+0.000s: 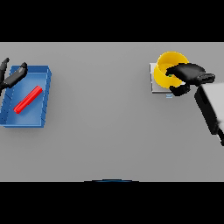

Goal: Pick up the red beaker and tilt it to pour out 1 green nut into yellow bowl. Pick up the yellow bowl and place it on the metallic measuring scale.

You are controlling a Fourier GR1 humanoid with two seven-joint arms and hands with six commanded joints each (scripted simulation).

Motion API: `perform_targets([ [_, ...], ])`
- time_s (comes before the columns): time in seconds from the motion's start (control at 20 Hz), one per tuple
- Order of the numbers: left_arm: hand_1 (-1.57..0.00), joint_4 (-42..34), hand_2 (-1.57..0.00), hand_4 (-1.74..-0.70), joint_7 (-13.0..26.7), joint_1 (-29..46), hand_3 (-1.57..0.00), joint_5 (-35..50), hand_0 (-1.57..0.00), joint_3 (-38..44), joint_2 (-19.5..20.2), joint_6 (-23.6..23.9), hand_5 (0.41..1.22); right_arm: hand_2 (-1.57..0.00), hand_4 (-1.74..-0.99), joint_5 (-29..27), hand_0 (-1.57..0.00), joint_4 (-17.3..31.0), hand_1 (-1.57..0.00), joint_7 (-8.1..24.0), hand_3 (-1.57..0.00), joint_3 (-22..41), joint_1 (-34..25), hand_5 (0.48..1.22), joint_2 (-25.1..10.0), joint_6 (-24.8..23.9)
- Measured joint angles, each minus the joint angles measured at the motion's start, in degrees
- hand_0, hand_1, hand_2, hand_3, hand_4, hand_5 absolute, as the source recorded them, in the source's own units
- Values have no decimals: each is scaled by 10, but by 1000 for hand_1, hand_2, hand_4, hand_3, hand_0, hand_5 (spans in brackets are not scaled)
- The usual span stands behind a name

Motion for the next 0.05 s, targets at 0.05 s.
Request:
perform_targets([
  [0.05, 1, -4, 1, -720, -2, 4, 1, 1, 1, 0, -1, 3, 693, -103, -1410, -1, -39, -5, -63, -5, -272, 2, 5, 759, -2, 3],
])
